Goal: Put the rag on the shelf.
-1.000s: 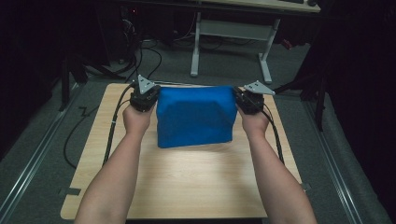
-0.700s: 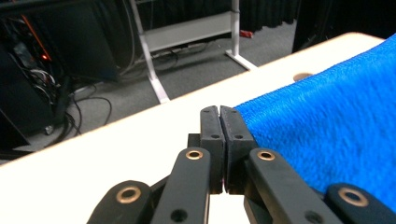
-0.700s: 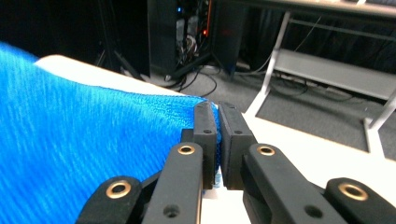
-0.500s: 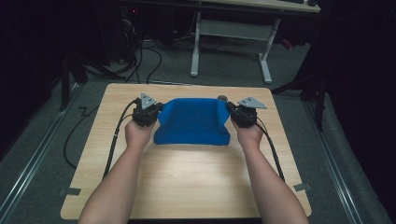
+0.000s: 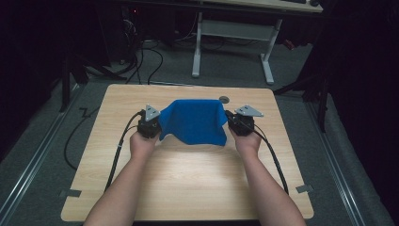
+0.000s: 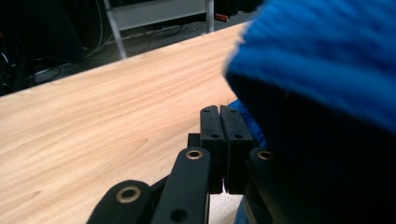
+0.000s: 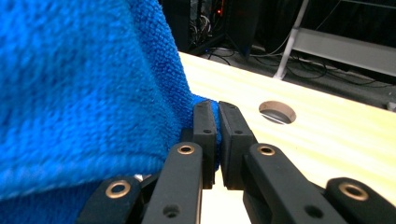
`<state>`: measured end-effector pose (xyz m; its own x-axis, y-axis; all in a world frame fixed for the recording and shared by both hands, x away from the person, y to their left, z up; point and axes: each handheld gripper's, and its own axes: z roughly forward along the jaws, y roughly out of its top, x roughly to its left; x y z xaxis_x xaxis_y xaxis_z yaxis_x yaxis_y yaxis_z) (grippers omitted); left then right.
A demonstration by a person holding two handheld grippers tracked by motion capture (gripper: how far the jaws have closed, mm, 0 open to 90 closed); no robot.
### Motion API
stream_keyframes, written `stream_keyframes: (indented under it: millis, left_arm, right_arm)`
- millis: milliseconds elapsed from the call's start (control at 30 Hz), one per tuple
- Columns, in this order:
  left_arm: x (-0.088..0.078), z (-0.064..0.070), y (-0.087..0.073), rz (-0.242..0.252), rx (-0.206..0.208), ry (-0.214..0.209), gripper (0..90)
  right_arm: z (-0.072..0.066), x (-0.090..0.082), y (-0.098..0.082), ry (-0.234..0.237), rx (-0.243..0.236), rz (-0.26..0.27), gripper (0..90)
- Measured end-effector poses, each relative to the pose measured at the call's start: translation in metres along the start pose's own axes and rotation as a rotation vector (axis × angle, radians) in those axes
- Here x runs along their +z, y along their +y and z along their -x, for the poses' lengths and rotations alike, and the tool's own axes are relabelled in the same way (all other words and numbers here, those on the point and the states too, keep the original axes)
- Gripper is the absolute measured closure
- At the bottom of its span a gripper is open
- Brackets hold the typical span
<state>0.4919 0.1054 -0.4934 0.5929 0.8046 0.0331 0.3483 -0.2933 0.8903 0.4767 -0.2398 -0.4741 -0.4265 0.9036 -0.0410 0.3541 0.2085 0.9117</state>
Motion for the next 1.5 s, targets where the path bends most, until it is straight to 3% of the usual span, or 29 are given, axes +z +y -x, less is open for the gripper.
stream_keyframes:
  millis: [133,300,600,767,867,967,1033,1267,1500]
  left_arm:
    - [0.001,0.003,-0.005,-0.007,0.001,-0.004,89.0]
    - [0.002,0.006,-0.013,-0.022,0.0,-0.008,89.0]
    - [0.0,0.01,-0.024,-0.035,-0.001,-0.008,88.7]
    - [-0.002,0.009,-0.023,-0.041,-0.021,-0.017,81.4]
    - [-0.004,0.008,-0.022,-0.059,-0.035,-0.017,73.1]
    - [-0.009,0.007,-0.021,-0.068,-0.049,-0.013,68.2]
    - [-0.015,0.006,-0.022,-0.046,-0.061,-0.013,68.0]
    - [-0.033,0.001,-0.033,-0.041,-0.095,0.002,66.6]
    - [-0.047,0.003,-0.037,-0.027,-0.1,0.006,66.8]
  right_arm:
    - [-0.002,0.001,-0.003,0.002,-0.008,-0.01,86.9]
    - [0.0,0.004,-0.01,0.003,0.019,-0.017,86.8]
    - [0.0,0.013,-0.023,0.015,0.034,-0.08,86.4]
    - [0.0,0.012,-0.024,0.017,0.04,-0.09,78.1]
    - [0.0,0.008,-0.022,0.009,0.031,-0.091,70.9]
    - [0.001,0.001,-0.021,-0.004,0.037,-0.079,69.6]
    - [0.003,-0.004,-0.022,-0.014,0.04,-0.074,68.4]
    - [0.009,-0.022,-0.026,-0.03,0.05,-0.06,67.7]
    - [0.012,-0.034,-0.025,-0.042,0.027,-0.061,66.6]
